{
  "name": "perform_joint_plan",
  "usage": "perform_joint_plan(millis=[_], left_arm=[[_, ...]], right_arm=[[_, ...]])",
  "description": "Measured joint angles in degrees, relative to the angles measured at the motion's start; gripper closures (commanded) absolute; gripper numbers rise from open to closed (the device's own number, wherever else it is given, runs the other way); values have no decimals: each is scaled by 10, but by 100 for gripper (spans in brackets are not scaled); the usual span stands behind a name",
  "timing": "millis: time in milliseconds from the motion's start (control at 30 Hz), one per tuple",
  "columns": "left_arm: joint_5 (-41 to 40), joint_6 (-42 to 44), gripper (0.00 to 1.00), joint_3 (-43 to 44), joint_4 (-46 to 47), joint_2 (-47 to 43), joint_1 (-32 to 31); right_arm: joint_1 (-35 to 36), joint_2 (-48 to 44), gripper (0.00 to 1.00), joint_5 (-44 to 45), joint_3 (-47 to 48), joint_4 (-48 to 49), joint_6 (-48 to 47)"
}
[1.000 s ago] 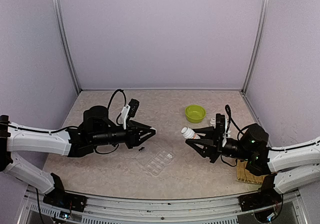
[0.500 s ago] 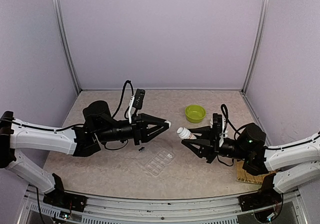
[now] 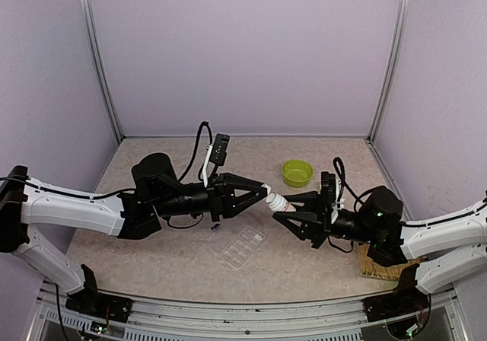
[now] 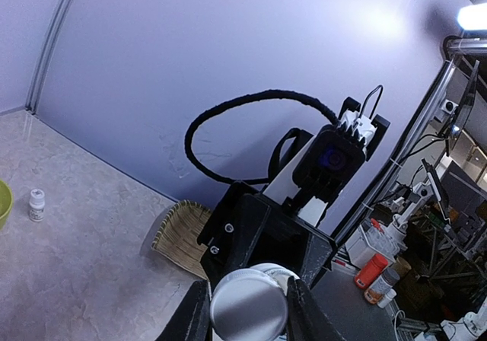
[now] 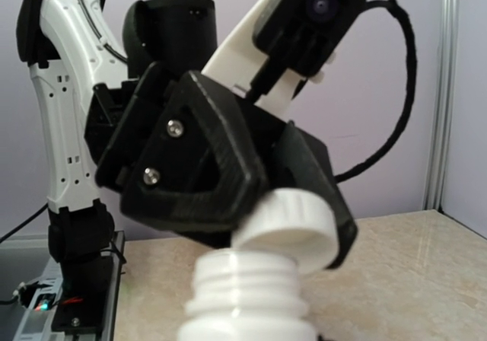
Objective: Sort the pills into containers
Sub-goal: Close the lid of the pill bottle.
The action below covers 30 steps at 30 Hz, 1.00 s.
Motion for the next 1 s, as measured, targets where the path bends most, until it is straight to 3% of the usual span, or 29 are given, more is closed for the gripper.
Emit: perform_joint_plan(millis=[733,1000], left_arm=[[9,-8,71,16,0,16,-12],[-21,-10,71,38,-50,17,-12]], right_arm=[[3,-2,100,18,7,-19,-14],[3,-5,100,49,14,-44,-26]])
